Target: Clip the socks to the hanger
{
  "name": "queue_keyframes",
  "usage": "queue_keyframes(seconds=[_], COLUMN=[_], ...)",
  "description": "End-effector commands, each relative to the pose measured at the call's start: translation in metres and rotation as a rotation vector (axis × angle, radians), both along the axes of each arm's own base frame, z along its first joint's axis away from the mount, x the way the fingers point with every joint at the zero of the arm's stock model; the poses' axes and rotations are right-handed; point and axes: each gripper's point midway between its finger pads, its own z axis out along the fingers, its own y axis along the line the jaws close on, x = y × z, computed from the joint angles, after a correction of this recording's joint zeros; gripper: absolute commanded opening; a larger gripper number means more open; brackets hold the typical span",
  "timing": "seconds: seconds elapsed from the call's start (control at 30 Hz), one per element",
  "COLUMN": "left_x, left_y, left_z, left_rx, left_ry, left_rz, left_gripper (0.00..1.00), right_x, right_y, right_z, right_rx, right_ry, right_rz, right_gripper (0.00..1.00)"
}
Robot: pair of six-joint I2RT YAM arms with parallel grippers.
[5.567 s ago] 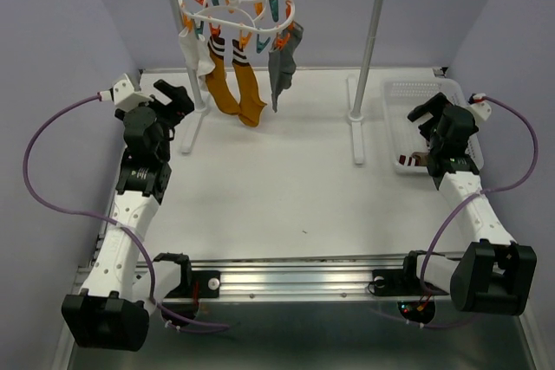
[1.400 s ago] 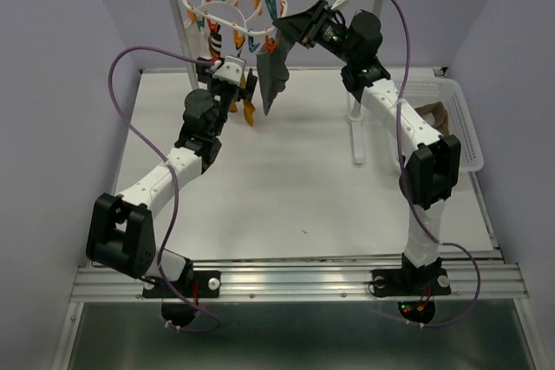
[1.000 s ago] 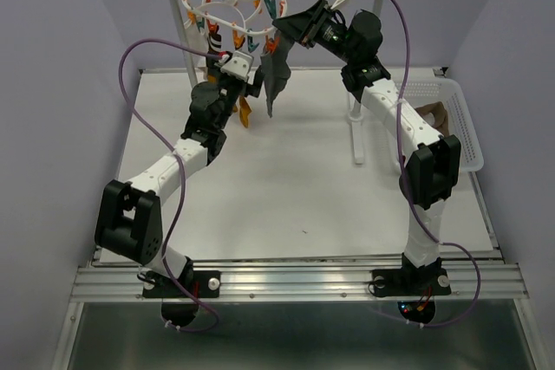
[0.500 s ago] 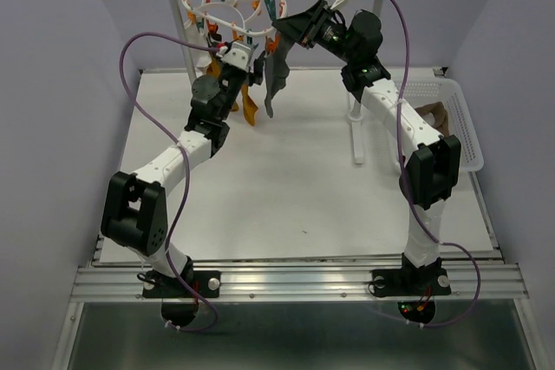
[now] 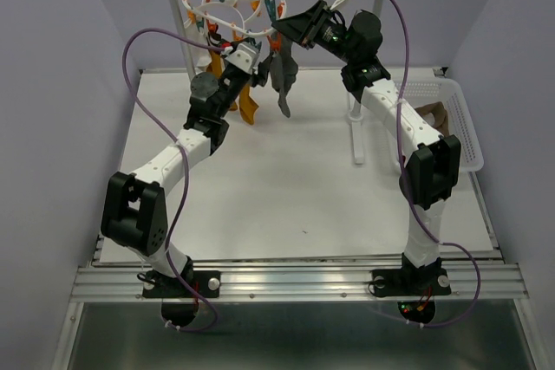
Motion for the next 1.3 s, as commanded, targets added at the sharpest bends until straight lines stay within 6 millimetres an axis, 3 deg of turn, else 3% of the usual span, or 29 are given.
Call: queue_keyframes(seconds=[0.0,0.33,0.73,0.83,1.0,1.03,1.27], left_x=[-0.013,-0.002,-0.004,-0.008,-0.010,-0.010,-0.011], left_y=[-0.003,0.012,0.006,0.005,0.004,0.003,0.008], left_z=[0.041,0.051,0.053,0.056,0.057,0.056,0.060], left_rx=[0.014,-0.015,0.027,0.024,0.007,-0.004,-0.114], left_ry=[-0.106,-0.104,-0.127,-0.132,-0.123,-0.112,-0.036], left_rz=[-0.076,-0.075,-0.106,-0.119,-0.133,-0.140,-0.141], left_gripper=[0.77,0.70,0.62,0.50,0.39,0.31,0.00], right_x=[-0.022,-0.025,-0.025,-0.025,-0.026,-0.025,-0.025], right_y=[-0.007,-0.007,-0.006,-0.006,-0.007,-0.007,-0.008], right_z=[0.033,0.032,0.032,0.031,0.031,0.030,0.028], right_rx=[0.021,0.015,0.009,0.008,0.006,0.005,0.001], right_ry=[-0.118,-0.125,-0.137,-0.137,-0.143,-0.138,-0.136], right_rz=[0.022,0.023,0.029,0.028,0.028,0.027,0.018], right_gripper=[0.32,0.32,0.32,0.32,0.32,0.32,0.33])
